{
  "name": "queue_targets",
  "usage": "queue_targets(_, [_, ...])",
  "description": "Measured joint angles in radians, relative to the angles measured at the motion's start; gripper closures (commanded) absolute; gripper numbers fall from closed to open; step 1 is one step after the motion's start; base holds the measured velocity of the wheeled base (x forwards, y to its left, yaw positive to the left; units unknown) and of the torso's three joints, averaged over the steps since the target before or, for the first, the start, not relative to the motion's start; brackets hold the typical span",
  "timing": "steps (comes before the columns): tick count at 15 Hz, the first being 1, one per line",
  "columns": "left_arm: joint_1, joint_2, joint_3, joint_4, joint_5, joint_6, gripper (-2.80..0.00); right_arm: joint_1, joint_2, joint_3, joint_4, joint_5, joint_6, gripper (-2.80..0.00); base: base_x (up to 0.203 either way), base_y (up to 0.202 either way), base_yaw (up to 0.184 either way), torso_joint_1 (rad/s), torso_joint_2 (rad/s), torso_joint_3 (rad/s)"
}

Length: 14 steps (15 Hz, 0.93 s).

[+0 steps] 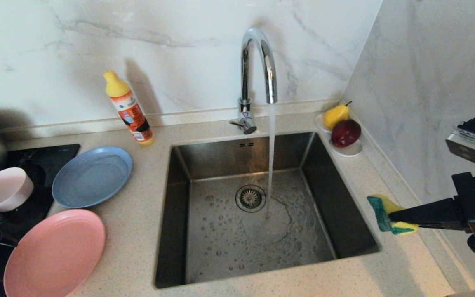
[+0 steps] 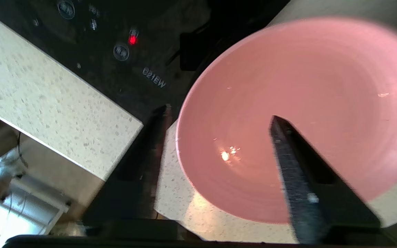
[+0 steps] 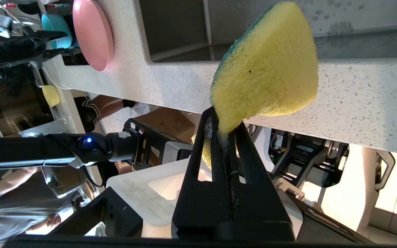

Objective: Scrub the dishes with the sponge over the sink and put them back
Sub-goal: Wash the plate

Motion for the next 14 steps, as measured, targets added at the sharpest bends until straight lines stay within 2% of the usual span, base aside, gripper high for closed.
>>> queue_targets(5, [0.003,0.047,0.050,-0.015,-0.007,0.009,-2.80,-0.003,0.004,0.002,-0.004,0.000,-0.002,0.00,0.000,0.000,0.000,0.000,0.00,0.000])
queue_targets(8, [0.002,0.070,0.088,-0.104,-0.007,0.009,-2.80,-0.003,0.005,0.001,-0.004,0.001,-0.002,0.00,0.000,0.000,0.000,0.000,0.00,0.000])
queue_targets(10, [0.002,0.074,0.099,-0.112,-0.010,0.009,-2.80,-0.003,0.004,-0.001,-0.004,0.001,-0.001,0.00,0.000,0.000,0.000,0.000,0.00,0.000])
queue_targets(12, [0.002,0.075,0.110,-0.115,-0.020,0.005,-2.80,-0.003,0.001,-0.001,-0.002,0.001,0.000,0.00,0.000,0.000,0.000,0.000,0.00,0.000])
queue_targets(14, [-0.002,0.076,0.123,-0.115,-0.061,0.002,-2.80,-0.005,-0.004,0.005,-0.002,0.001,0.000,0.00,0.000,0.000,0.000,0.000,0.00,0.000])
